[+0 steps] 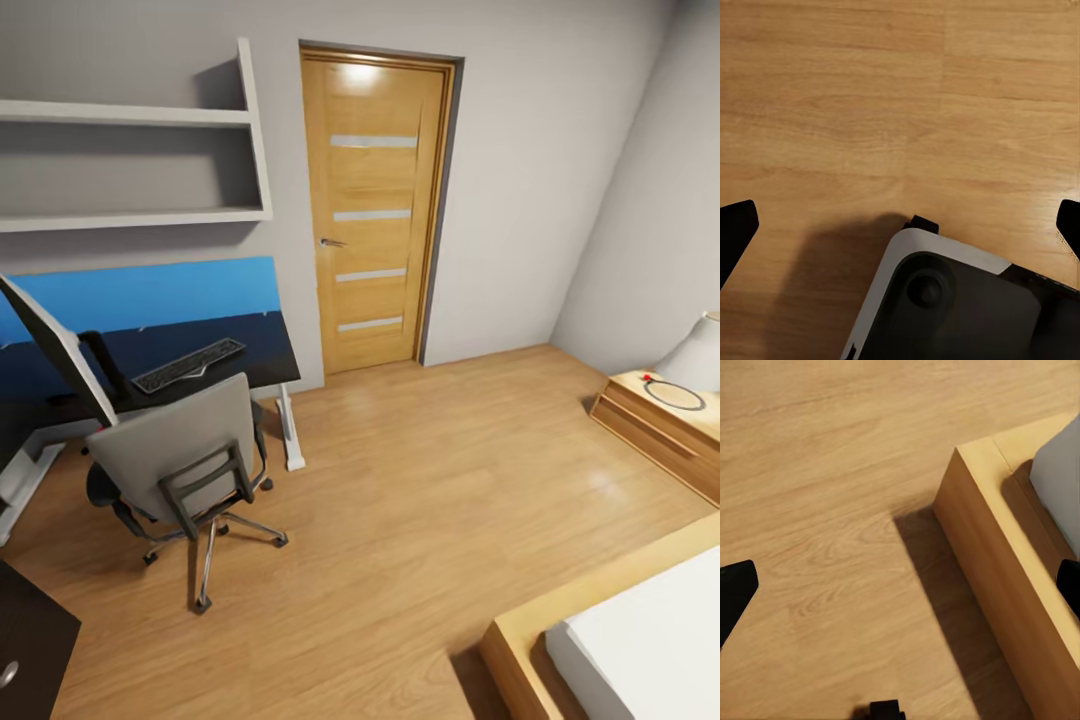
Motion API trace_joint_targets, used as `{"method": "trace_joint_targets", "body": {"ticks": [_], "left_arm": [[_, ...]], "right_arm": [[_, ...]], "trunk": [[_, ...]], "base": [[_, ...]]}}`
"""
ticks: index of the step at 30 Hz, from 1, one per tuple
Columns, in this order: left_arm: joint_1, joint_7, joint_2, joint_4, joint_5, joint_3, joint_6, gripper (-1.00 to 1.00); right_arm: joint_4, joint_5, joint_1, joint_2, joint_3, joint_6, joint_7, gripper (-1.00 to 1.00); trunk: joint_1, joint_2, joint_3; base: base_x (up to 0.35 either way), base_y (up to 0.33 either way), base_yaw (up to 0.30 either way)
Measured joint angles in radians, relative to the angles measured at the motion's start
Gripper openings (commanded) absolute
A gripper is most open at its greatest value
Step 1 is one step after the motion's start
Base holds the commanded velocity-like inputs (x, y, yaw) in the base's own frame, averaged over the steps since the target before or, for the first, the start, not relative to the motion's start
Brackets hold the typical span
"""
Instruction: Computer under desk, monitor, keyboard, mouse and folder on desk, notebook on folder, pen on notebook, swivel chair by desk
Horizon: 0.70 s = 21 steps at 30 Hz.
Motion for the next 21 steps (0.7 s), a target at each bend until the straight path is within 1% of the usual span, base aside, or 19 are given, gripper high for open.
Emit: {"method": "trace_joint_targets", "body": {"ticks": [7, 21], "left_arm": [[0.000, 0.000, 0.000, 0.000, 0.000, 0.000, -0.001, 1.00], [0.000, 0.000, 0.000, 0.001, 0.000, 0.000, -0.001, 1.00]], "right_arm": [[0.000, 0.000, 0.000, 0.000, 0.001, -0.001, 0.000, 1.00], [0.000, 0.000, 0.000, -0.003, 0.001, -0.002, 0.000, 1.00]], "trunk": [[0.000, 0.000, -0.001], [0.000, 0.000, -0.001]], "base": [[0.193, 0.000, 0.010], [0.151, 0.000, 0.001]]}}
